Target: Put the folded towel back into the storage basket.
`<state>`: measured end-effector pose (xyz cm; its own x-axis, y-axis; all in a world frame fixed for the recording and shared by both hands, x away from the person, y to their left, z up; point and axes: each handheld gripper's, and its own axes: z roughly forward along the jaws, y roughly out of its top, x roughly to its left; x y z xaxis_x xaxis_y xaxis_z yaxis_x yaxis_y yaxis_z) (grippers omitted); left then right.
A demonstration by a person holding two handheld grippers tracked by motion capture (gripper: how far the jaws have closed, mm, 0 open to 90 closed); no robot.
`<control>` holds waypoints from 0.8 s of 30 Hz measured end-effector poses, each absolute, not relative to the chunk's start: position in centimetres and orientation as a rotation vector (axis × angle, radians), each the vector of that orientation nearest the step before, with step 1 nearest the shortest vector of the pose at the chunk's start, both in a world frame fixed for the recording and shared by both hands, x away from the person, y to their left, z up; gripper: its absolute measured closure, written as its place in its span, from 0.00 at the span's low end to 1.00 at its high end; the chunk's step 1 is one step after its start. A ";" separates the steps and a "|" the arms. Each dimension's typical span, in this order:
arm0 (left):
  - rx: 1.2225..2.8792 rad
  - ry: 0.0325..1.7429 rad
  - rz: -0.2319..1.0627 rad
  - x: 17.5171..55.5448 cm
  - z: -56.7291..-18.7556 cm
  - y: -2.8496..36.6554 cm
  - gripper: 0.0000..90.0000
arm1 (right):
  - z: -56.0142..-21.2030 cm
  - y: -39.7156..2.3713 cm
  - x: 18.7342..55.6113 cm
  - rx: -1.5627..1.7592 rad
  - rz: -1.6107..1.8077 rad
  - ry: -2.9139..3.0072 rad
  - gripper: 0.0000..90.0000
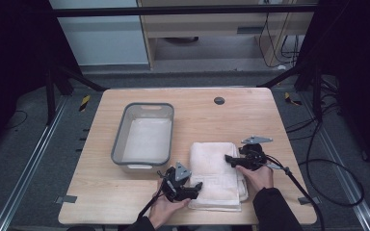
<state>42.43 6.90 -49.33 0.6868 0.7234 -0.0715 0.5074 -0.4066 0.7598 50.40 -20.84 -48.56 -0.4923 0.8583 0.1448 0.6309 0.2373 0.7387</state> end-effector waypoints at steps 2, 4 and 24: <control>2.098 0.946 0.333 42.5 -49.4 6.8 0.35 | -48.7 -20.8 50.5 1.396 1.105 2.228 0.33; 2.101 0.940 0.327 42.5 -49.6 6.7 0.37 | -48.8 -20.7 50.5 1.410 1.101 2.237 0.35; 2.112 0.966 0.213 43.0 -49.8 6.4 0.54 | -49.3 -20.5 50.7 1.506 1.147 2.295 0.57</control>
<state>43.03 6.44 -49.76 0.6959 0.7000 -0.1603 0.5678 -0.3997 0.7196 50.74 -20.49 -49.28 -0.4771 0.8395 0.2602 0.7120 0.1957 0.6744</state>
